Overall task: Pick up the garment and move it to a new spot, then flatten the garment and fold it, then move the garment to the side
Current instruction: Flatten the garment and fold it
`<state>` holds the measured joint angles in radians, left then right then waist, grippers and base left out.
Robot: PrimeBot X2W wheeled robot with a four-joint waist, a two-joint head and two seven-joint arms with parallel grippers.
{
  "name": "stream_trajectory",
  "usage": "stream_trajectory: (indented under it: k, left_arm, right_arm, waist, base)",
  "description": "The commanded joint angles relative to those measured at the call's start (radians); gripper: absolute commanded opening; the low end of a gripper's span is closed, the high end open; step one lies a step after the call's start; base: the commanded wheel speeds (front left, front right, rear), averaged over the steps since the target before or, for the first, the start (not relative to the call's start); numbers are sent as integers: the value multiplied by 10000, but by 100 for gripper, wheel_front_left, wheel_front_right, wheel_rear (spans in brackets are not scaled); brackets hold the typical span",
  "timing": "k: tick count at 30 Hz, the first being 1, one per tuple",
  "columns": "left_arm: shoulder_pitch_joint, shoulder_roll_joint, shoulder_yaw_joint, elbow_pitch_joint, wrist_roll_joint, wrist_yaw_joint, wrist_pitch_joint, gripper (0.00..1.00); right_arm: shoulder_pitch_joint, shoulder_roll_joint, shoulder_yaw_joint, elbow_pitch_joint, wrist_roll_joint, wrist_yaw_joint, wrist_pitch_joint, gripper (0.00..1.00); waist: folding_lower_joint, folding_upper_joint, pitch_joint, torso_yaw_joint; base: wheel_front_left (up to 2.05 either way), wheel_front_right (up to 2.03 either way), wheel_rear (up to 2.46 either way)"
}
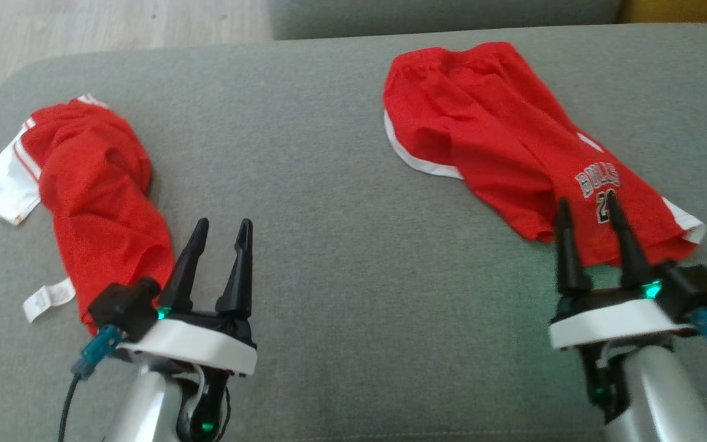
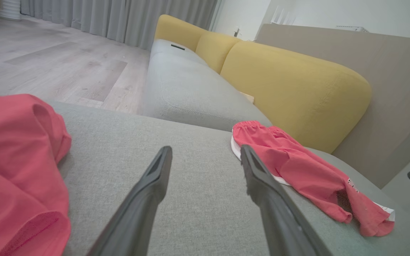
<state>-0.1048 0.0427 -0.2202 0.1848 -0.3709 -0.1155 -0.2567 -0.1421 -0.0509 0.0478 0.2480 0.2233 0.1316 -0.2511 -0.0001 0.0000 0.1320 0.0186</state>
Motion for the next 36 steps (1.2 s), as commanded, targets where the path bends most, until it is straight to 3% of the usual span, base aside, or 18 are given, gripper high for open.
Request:
stream_trajectory:
  k: [1,9,17,24,25,26,27,31,36]
  left_arm:
    - [-383,75,197,-309,90,-45,-51,100]
    - [-504,75,-5,-245,-5,-73,-51,100]
    - [-684,75,-215,-202,-125,-92,-51,100]
    - [-785,75,-198,-239,-189,-95,-51,100]
    - [-786,75,-173,-248,-186,-93,-51,100]
    - [-790,75,-145,-251,-185,-89,-51,100]
    - [-794,75,-112,-246,-181,-82,-51,100]
    - [-811,75,-59,-201,-142,-78,-51,100]
    - [-747,75,40,-131,-59,-86,-51,100]
  right_arm:
    - [-253,6,556,-32,-292,-9,-106,100]
    - [-937,6,993,1948,-824,-9,-56,100]
    - [-2344,6,-519,4105,-1973,-9,-61,100]
    - [-3150,7,-1632,5509,-2813,-9,-80,100]
    - [-3245,7,-1657,5694,-2856,-9,-83,94]
    - [-3339,7,-1657,5848,-2883,-9,-86,63]
    - [-3428,7,-1631,5981,-2896,-9,-89,0]
    - [-3652,7,-981,6067,-2432,-9,-101,0]
    - [-3257,7,725,4862,-1009,-9,-104,0]
  waist:
    - [1,0,163,232]
    - [1,0,547,857]
    - [1,0,931,1601]
    - [1,0,1126,1826]
    - [1,0,1144,1803]
    - [1,0,1156,1773]
    - [1,0,1159,1724]
    - [1,0,1087,1452]
    - [1,0,757,959]
  base:
    - [0,0,0]
    - [0,0,0]
    - [0,0,0]
    - [0,0,0]
    - [0,0,0]
    - [0,0,0]
    - [0,0,0]
    - [0,0,0]
    - [0,0,0]
